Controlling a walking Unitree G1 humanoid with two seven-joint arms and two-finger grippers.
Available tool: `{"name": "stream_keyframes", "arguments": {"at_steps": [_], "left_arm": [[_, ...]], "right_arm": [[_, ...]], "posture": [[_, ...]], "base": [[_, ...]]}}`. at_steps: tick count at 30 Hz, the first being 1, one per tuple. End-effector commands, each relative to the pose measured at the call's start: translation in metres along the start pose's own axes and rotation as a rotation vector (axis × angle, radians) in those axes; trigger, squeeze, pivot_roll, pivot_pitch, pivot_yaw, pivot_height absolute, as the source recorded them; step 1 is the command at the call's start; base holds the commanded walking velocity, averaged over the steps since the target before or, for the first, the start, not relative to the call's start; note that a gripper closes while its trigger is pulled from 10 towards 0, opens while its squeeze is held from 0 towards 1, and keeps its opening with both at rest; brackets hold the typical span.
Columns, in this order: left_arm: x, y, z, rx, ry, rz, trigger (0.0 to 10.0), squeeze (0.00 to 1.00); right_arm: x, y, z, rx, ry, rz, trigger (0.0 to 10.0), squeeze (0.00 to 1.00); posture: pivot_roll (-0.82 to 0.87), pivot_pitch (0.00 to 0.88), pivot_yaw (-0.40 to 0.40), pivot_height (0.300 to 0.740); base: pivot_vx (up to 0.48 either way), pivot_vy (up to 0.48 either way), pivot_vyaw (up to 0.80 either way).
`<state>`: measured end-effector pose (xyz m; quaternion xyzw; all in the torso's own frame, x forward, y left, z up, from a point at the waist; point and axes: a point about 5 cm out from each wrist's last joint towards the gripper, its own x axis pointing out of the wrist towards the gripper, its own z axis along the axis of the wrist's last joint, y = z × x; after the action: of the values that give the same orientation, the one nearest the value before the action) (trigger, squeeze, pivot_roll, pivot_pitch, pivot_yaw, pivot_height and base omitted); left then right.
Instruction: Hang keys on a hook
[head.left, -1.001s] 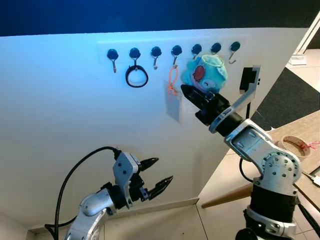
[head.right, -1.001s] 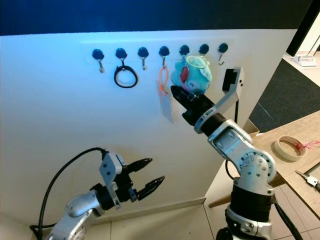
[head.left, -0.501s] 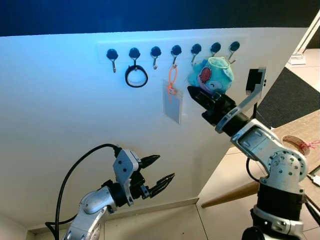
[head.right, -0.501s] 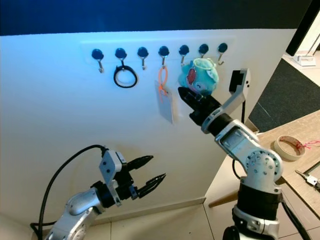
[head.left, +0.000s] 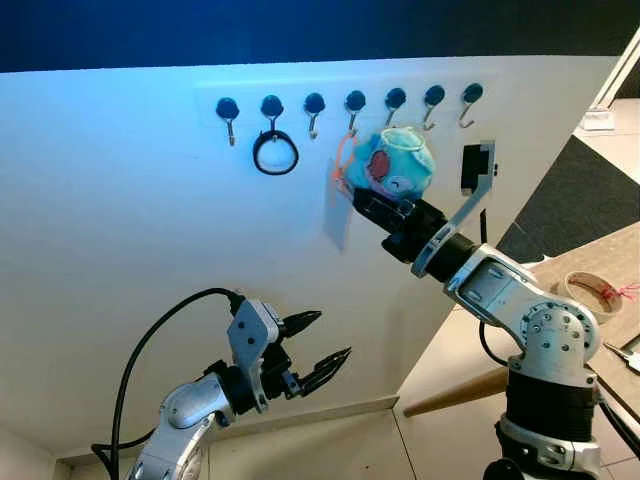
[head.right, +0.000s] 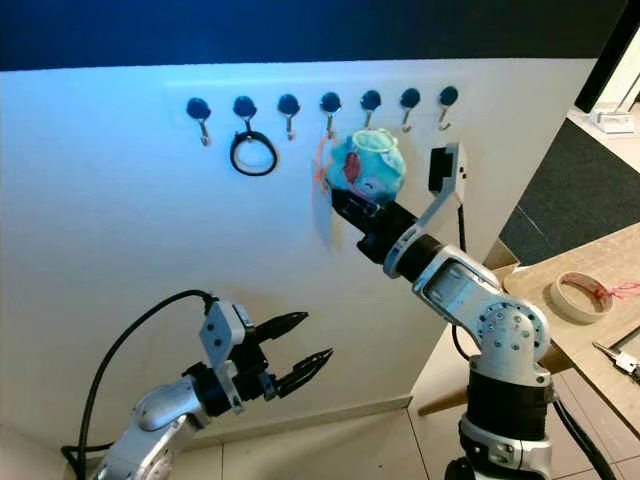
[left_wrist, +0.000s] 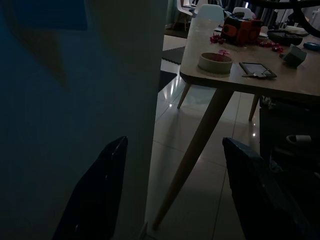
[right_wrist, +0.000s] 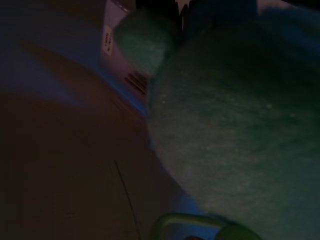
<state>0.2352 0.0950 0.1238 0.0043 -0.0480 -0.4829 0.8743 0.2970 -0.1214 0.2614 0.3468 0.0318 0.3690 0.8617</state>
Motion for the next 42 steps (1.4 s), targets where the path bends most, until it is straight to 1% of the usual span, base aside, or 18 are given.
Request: {"name": "stream_keyframes", "arguments": {"at_steps": [1,3,4,9,14,21,30,33,42], "left_arm": [[0.001,-0.004,0.0,-0.001,0.005,-0.018,10.0,0.0],[0.002,-0.003,0.0,0.0,0.004,-0.018,10.0,0.0],[0.002,-0.003,0.001,0.001,0.002,-0.018,10.0,0.0],[0.003,-0.003,0.001,0.002,0.002,-0.018,10.0,0.0],[0.002,-0.004,0.001,0.0,0.003,-0.018,10.0,0.0],[0.002,-0.005,0.0,-0.001,0.004,-0.021,10.0,0.0],[0.002,-0.005,0.0,-0.001,0.006,-0.029,10.0,0.0],[0.001,-0.005,0.0,-0.001,0.009,-0.031,10.0,0.0],[0.001,-0.006,0.0,0.0,0.016,-0.039,10.0,0.0]], "right_arm": [[0.0,0.005,-0.002,-0.004,0.012,0.032,10.0,0.0],[0.001,0.006,-0.001,-0.004,0.008,0.033,10.0,0.0],[0.003,0.005,0.003,-0.004,-0.012,0.028,10.0,0.0],[0.004,0.003,0.01,-0.013,-0.031,0.023,10.0,0.0],[0.002,0.001,0.018,-0.029,-0.039,0.027,10.0,0.0],[-0.001,0.0,0.021,-0.037,-0.046,0.023,10.0,0.0],[-0.009,-0.005,0.028,-0.049,-0.075,-0.005,10.0,0.0],[-0.015,-0.012,0.032,-0.048,-0.091,-0.037,10.0,0.0],[-0.024,-0.02,0.034,-0.049,-0.1,-0.077,10.0,0.0]], "posture": [[0.04,0.1,-0.026,0.74],[0.04,0.1,-0.026,0.74],[0.04,0.1,-0.026,0.74],[0.04,0.1,-0.029,0.74],[0.04,0.1,-0.03,0.74],[0.04,0.099,-0.028,0.74],[0.04,0.103,-0.022,0.74],[0.04,0.104,-0.019,0.74],[0.04,0.106,-0.014,0.74]], "base": [[0.0,0.0,0.0],[0.0,0.0,0.0],[0.0,0.0,0.0],[0.0,0.0,0.0],[0.0,0.0,0.0],[0.0,0.0,0.0],[0.0,0.0,0.0],[0.0,0.0,0.0],[0.0,0.0,0.0]]}}
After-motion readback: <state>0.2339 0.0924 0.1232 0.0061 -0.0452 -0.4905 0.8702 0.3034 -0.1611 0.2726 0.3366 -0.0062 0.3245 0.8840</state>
